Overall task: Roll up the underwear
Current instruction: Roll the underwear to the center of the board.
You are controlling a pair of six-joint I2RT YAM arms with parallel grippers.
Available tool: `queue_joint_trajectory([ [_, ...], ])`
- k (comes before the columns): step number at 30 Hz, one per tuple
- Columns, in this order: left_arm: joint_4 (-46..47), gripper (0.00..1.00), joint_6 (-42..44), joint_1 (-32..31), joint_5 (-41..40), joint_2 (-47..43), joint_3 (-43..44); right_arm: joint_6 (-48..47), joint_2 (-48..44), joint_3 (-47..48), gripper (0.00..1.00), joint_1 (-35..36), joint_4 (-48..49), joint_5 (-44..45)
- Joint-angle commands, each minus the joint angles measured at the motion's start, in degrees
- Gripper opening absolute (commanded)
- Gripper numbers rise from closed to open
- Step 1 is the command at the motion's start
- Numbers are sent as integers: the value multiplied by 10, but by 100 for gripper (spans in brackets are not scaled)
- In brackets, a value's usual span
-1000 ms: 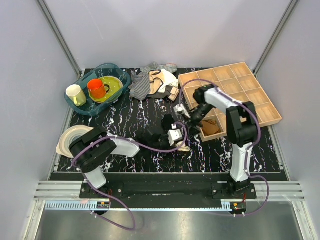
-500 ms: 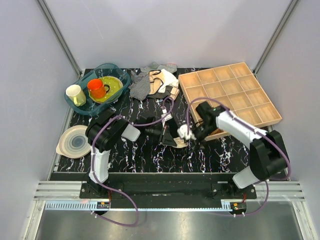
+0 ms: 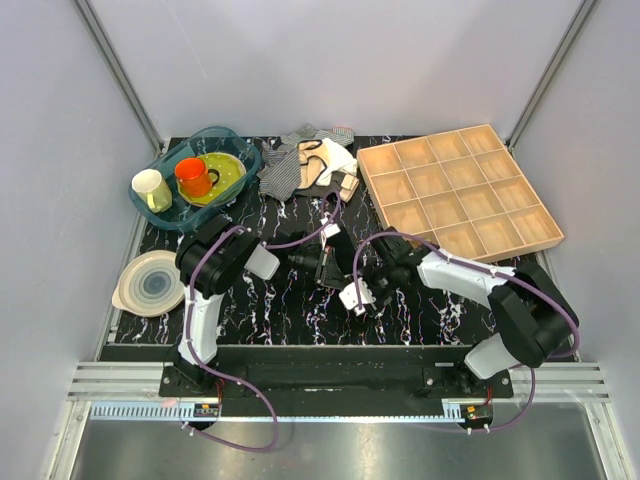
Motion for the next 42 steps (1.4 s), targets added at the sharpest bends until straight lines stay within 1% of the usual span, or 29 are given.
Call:
queue_joint_trajectory([
  [1,-61,6,11,10,-53,35,-13,-28,4,-35,64,10,111,68],
  [4,-41,10,-5,11,-52,35,-14,-29,9,-61,65,10,153,94],
  [9,-21,16,-21,12,-54,23,-15,-24,28,-71,64,10,179,111],
  [11,-13,20,-24,13,-56,11,-21,-22,37,-68,63,10,173,116],
  [12,23,21,-37,17,-56,6,-27,-24,41,-65,61,10,164,116],
  [14,66,27,-55,24,-57,-14,-52,-19,51,-56,55,10,143,117],
  [15,109,29,-71,30,-56,-22,-60,-16,55,-51,52,10,134,118],
  [16,129,32,-77,33,-57,-29,-69,-12,58,-46,46,10,117,119],
  [17,145,34,-80,36,-59,-46,-77,-3,67,-36,44,10,112,120],
  [18,175,35,-83,42,-61,-56,-95,3,70,-30,42,10,102,121],
  [20,202,37,-84,48,-61,-86,-115,13,78,-16,37,10,78,119],
  [21,227,37,-79,55,-62,-96,-136,18,78,-12,35,10,70,114],
  [23,247,38,-69,60,-64,-129,-161,26,81,2,33,10,40,99],
  [24,261,38,-50,61,-68,-139,-186,32,82,8,32,10,30,92],
  [26,275,38,-26,60,-81,-172,-214,46,86,35,30,9,-15,68],
  [27,303,38,-7,59,-86,-182,-232,50,89,45,29,9,-34,56],
  [28,326,39,3,57,-92,-192,-271,54,94,57,29,8,-72,37],
  [30,391,42,37,42,-119,-219,-314,61,96,93,29,4,-109,13],
  [31,407,44,51,33,-131,-227,-344,62,102,107,29,2,-150,-14],
  [32,419,45,67,4,-154,-243,-354,61,106,134,29,0,-170,-26],
  [33,429,45,105,-14,-165,-254,-361,62,114,149,29,-3,-213,-37],
  [34,427,47,127,-31,-180,-264,-368,56,131,165,29,-4,-234,-51],
  [35,424,48,150,-66,-213,-286,-378,55,140,193,28,-4,-254,-59],
  [36,412,50,197,-83,-231,-298,-385,51,149,205,28,-4,-290,-65],
  [38,386,52,242,-127,-275,-344,-395,39,174,241,28,-6,-326,-76],
  [39,328,53,293,-142,-293,-363,-394,35,182,250,28,-5,-355,-80],
  [40,284,55,317,-157,-334,-404,-389,29,197,269,29,-6,-369,-81],
  [41,172,55,373,-188,-353,-423,-364,26,206,279,29,-6,-381,-81],
  [42,119,56,397,-204,-374,-442,-349,27,215,289,28,-5,-401,-80],
])
